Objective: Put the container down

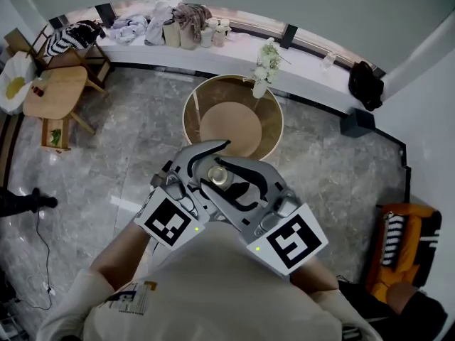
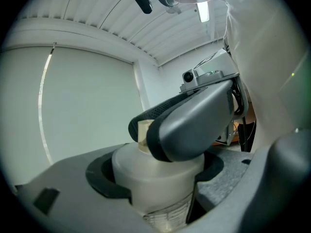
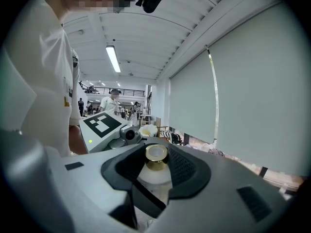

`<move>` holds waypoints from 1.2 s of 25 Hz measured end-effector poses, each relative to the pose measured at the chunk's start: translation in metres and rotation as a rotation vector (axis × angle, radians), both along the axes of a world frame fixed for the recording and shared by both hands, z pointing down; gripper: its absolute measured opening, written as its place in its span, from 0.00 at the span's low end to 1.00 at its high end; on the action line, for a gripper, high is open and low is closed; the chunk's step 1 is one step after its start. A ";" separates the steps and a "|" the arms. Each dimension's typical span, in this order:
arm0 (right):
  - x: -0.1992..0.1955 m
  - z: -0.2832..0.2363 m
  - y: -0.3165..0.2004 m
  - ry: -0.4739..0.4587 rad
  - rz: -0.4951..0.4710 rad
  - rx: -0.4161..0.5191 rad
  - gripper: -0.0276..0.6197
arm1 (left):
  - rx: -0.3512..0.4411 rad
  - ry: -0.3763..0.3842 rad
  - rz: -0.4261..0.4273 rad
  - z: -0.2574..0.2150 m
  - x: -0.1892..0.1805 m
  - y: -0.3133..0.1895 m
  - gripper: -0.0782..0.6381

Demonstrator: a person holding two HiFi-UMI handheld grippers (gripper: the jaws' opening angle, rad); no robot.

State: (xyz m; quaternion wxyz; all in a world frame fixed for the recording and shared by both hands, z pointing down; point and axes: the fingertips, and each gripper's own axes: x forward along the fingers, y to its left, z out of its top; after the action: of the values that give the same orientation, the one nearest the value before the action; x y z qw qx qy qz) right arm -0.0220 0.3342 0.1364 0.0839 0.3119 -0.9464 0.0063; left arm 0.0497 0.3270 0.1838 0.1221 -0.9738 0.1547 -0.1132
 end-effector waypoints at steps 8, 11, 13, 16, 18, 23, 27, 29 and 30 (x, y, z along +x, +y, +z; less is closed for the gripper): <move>-0.007 0.006 -0.053 0.002 0.018 -0.018 0.26 | -0.021 0.006 0.022 0.006 -0.007 -0.050 0.58; -0.011 0.008 -0.079 0.007 0.028 -0.031 0.26 | -0.032 0.022 0.035 0.007 -0.009 -0.074 0.58; -0.014 0.010 -0.098 0.009 0.037 -0.041 0.26 | -0.038 0.036 0.041 0.008 -0.012 -0.093 0.58; -0.021 0.013 -0.129 0.012 0.047 -0.055 0.26 | -0.052 0.030 0.051 0.012 -0.019 -0.122 0.58; -0.024 0.013 -0.151 0.016 0.058 -0.066 0.26 | -0.061 0.028 0.060 0.013 -0.022 -0.142 0.58; -0.032 0.007 -0.201 0.010 0.094 -0.076 0.26 | -0.058 0.033 0.085 0.007 -0.030 -0.190 0.58; -0.043 0.005 -0.241 0.021 0.117 -0.076 0.26 | -0.059 0.036 0.111 0.004 -0.041 -0.229 0.58; -0.047 0.005 -0.260 0.022 0.131 -0.077 0.26 | -0.059 0.036 0.129 0.004 -0.045 -0.245 0.58; -0.049 0.005 -0.268 0.026 0.136 -0.077 0.26 | -0.060 0.037 0.137 0.004 -0.046 -0.254 0.58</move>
State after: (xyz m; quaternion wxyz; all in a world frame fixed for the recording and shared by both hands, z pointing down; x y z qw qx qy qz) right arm -0.0709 0.0657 0.1410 0.1075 0.3721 -0.9209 0.0444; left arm 0.0032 0.0733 0.1876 0.0975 -0.9873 0.0863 -0.0911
